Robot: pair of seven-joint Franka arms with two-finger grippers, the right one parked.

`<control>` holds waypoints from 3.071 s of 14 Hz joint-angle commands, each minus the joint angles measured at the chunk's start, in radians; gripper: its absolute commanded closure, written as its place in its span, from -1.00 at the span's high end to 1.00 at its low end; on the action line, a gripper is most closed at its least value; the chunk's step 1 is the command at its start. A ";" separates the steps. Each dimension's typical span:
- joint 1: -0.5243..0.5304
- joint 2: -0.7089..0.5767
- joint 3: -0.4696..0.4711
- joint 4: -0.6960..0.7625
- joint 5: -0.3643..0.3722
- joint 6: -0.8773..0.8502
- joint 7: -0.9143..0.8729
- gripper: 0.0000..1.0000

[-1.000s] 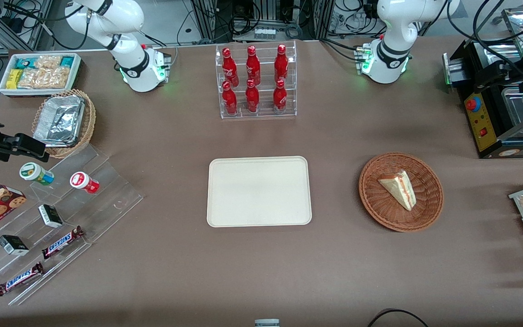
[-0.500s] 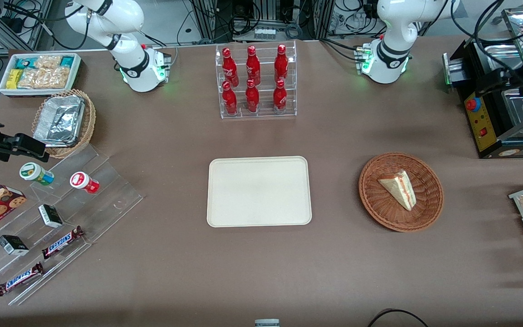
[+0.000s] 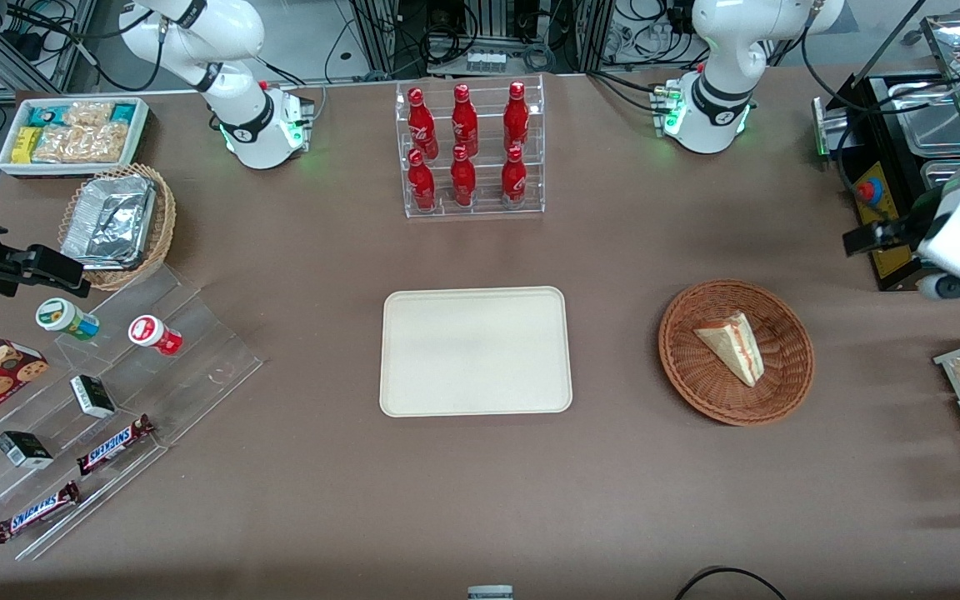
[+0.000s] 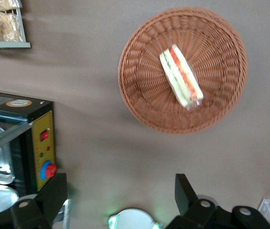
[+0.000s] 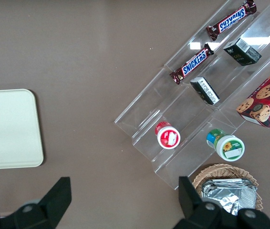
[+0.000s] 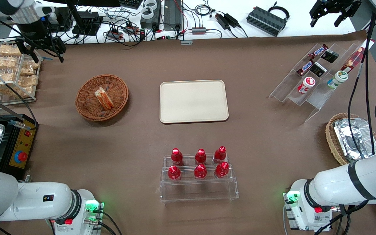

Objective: Place sandwich from basket to tray
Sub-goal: 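Move the left gripper down over the sandwich in the wicker basket, then close the left gripper on the upright wrapped sandwich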

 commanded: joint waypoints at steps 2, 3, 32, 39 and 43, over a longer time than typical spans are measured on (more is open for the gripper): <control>-0.010 -0.033 0.000 -0.183 0.003 0.190 -0.157 0.99; -0.013 -0.037 -0.002 -0.226 0.001 0.249 -0.189 0.99; -0.118 0.189 -0.008 -0.549 -0.036 0.963 -0.592 0.99; -0.117 0.201 -0.008 -0.550 -0.034 0.965 -0.605 -1.00; -0.118 0.177 -0.008 -0.546 -0.033 0.954 -0.595 -1.00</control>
